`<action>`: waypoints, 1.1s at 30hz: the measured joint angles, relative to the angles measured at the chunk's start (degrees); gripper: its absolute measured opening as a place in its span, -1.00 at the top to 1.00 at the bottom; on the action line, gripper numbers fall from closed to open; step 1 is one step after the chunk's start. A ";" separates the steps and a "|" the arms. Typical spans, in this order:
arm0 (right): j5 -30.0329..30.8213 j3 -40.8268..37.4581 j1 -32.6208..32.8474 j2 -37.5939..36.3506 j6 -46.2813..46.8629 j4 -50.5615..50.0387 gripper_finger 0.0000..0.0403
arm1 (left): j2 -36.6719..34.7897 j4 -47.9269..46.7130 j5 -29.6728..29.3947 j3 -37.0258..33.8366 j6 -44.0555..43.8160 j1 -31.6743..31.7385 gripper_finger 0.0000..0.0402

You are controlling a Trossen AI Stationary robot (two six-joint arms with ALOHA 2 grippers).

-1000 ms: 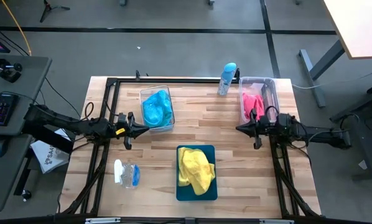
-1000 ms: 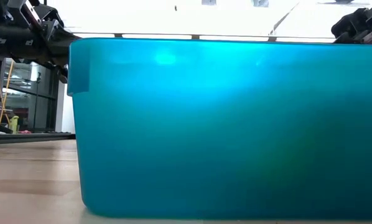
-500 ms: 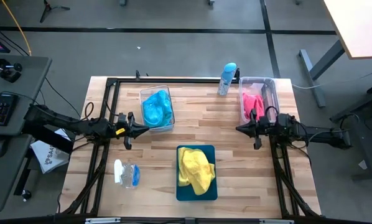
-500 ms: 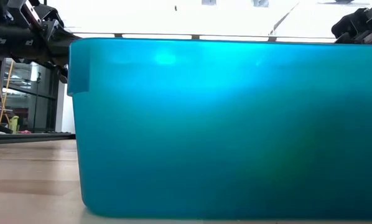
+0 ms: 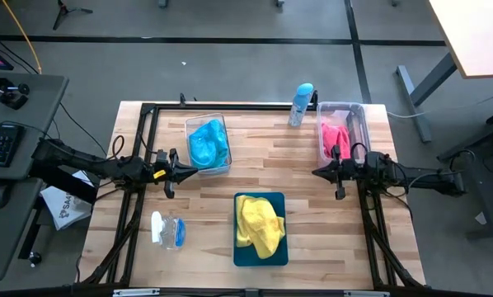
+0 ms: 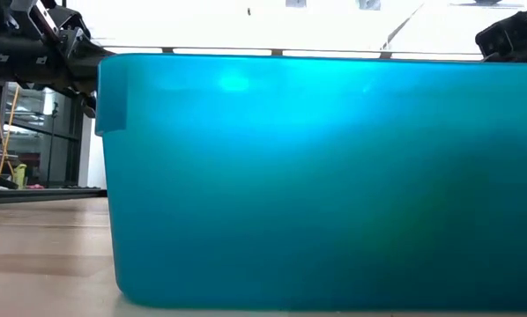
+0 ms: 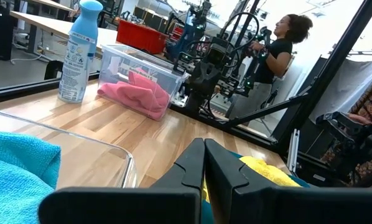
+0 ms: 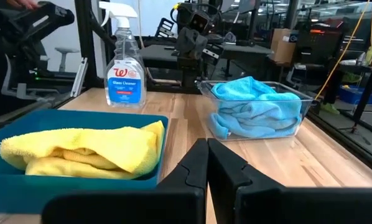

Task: Sort microfiber towel by color & place in baskets
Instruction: Return to Home Position

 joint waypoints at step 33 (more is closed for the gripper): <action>0.07 0.02 0.63 -2.99 -0.21 0.04 1.00 | -23.31 -13.33 0.15 0.27 0.44 -0.12 1.00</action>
